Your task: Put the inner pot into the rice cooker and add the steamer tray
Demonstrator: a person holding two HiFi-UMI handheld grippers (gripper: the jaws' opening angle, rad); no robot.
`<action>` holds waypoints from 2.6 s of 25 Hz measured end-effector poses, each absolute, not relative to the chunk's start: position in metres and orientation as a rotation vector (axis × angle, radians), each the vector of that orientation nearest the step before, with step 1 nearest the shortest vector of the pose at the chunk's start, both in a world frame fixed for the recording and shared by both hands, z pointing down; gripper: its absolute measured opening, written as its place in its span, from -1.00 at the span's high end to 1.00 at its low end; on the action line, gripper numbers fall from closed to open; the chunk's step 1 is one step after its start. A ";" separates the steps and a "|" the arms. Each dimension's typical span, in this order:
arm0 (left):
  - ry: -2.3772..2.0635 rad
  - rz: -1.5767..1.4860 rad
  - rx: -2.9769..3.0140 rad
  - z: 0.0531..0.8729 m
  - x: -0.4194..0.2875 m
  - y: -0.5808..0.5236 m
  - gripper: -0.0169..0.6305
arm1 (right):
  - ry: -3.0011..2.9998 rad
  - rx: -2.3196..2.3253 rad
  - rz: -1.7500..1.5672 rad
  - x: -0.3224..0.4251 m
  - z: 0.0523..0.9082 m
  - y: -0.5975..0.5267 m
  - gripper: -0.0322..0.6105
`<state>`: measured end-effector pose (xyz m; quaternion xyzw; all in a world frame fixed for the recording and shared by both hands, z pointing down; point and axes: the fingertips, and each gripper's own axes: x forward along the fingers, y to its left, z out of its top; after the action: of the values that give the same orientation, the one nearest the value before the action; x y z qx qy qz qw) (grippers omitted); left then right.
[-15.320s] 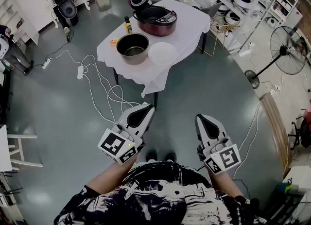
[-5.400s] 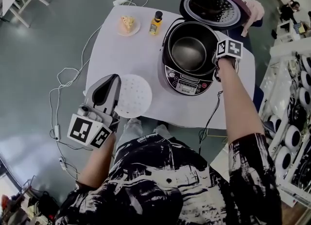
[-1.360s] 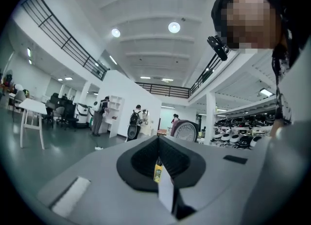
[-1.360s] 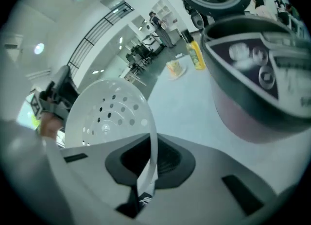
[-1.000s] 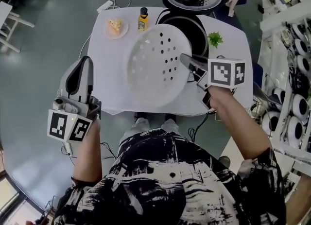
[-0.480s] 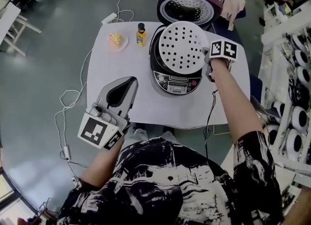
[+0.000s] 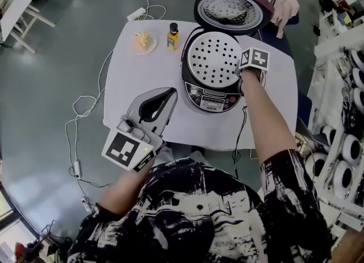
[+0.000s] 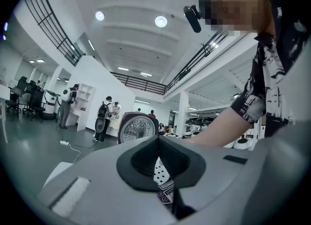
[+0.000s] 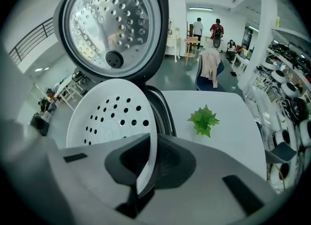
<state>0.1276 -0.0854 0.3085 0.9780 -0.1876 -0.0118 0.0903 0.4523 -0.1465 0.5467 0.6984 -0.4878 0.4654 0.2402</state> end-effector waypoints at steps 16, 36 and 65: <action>-0.471 -0.046 2.930 0.295 0.162 -0.083 0.93 | -1.434 1.736 1.096 0.448 0.532 -0.143 0.34; -0.333 -0.061 2.940 0.269 0.257 -0.054 0.93 | -2.476 2.024 0.026 0.335 0.248 -0.002 0.83; -0.420 -0.033 2.970 0.273 0.248 -0.044 0.93 | -2.343 2.052 0.222 0.354 0.302 -0.018 0.91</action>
<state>0.2480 -0.0444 0.2733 0.9876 -0.1395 -0.0111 0.0710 0.3536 -0.0183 0.3024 0.6571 -0.7504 0.0711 0.0095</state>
